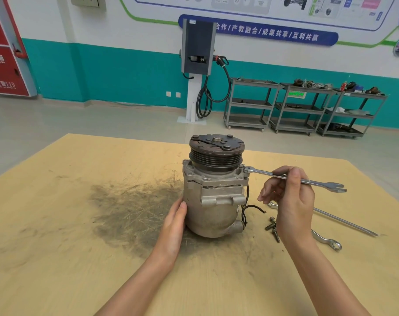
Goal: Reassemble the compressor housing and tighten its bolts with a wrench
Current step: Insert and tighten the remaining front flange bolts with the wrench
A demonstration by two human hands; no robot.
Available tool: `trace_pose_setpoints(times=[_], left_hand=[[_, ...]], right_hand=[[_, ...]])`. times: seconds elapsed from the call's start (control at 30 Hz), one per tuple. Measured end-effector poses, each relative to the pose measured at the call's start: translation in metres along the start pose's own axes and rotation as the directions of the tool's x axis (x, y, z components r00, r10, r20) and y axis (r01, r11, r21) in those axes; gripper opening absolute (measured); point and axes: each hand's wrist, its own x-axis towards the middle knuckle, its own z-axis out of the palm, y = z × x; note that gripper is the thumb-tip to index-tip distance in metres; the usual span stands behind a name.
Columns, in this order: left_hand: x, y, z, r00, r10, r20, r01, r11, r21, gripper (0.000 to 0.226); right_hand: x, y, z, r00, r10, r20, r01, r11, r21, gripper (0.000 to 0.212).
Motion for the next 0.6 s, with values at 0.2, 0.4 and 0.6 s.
trace_pose_setpoints(times=[0.2,0.4,0.6], left_hand=[[0.000,-0.001,0.000,1.000,0.001,-0.004,-0.001,1.000,0.007,0.087],[0.000,-0.002,-0.001,1.000,-0.009,-0.003,0.009,1.000,0.007,0.087],[0.000,-0.002,-0.001,1.000,-0.005,-0.004,0.005,1.000,0.001,0.085]], right_hand=[[-0.004,-0.005,0.003,0.999,-0.038,0.012,0.038,0.998,-0.045,0.029],[-0.001,-0.007,0.001,1.000,-0.001,0.018,0.001,1.000,-0.028,0.032],[0.008,-0.006,-0.004,0.987,0.158,0.012,-0.159,0.984,0.087,0.037]])
